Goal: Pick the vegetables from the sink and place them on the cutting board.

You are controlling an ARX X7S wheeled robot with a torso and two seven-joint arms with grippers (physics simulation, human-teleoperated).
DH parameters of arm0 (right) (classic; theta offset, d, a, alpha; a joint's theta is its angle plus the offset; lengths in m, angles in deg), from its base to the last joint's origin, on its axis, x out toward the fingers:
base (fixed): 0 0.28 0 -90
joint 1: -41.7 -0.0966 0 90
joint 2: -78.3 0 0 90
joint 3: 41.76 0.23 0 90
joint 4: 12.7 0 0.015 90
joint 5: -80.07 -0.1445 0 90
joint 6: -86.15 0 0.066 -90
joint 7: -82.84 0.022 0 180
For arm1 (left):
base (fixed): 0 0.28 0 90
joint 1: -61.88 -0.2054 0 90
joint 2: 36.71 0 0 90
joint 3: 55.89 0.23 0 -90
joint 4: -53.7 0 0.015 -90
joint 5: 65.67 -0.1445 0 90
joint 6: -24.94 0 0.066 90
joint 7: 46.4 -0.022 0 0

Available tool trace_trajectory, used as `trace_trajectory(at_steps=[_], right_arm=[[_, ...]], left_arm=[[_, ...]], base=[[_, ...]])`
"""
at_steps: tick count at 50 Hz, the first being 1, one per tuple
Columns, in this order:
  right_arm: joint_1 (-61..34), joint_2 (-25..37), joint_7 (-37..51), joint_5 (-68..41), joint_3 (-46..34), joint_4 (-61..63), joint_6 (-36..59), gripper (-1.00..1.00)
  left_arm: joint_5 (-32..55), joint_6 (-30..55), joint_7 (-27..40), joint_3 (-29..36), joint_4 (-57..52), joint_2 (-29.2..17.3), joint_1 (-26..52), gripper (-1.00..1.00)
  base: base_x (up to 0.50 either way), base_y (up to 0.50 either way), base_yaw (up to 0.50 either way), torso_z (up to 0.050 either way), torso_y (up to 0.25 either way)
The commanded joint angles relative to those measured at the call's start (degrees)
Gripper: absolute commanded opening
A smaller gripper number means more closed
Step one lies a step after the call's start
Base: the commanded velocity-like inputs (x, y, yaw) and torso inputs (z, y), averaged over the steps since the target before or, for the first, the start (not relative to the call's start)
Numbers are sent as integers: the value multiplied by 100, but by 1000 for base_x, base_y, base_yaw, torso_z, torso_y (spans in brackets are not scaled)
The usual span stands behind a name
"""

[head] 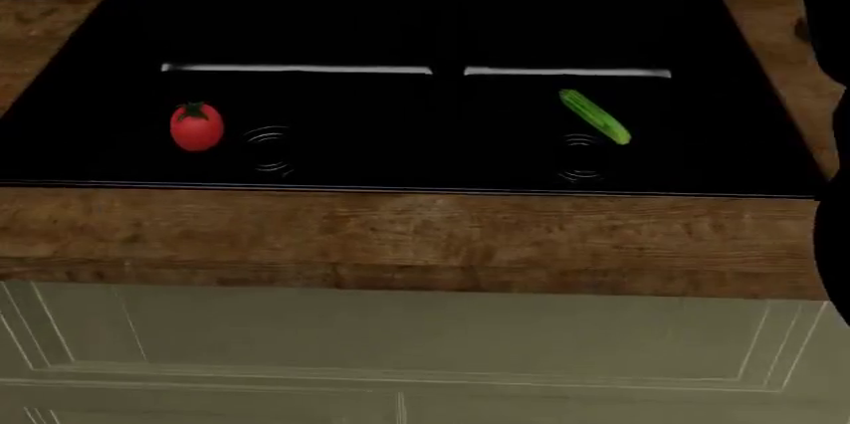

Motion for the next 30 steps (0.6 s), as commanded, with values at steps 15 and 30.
trace_trajectory(at_steps=[15, 30], right_arm=[[-238, 527, 718, -1106, -115, 32, -109, 100], [-251, 629, 801, -1176, -256, 27, -238, 100]], left_arm=[[206, 823, 274, -155, -251, -34, 552, 100], [323, 943, 324, -182, -287, -73, 645, 100]], base=[[500, 0, 0, 0, 0], [500, 28, 0, 0, 1]])
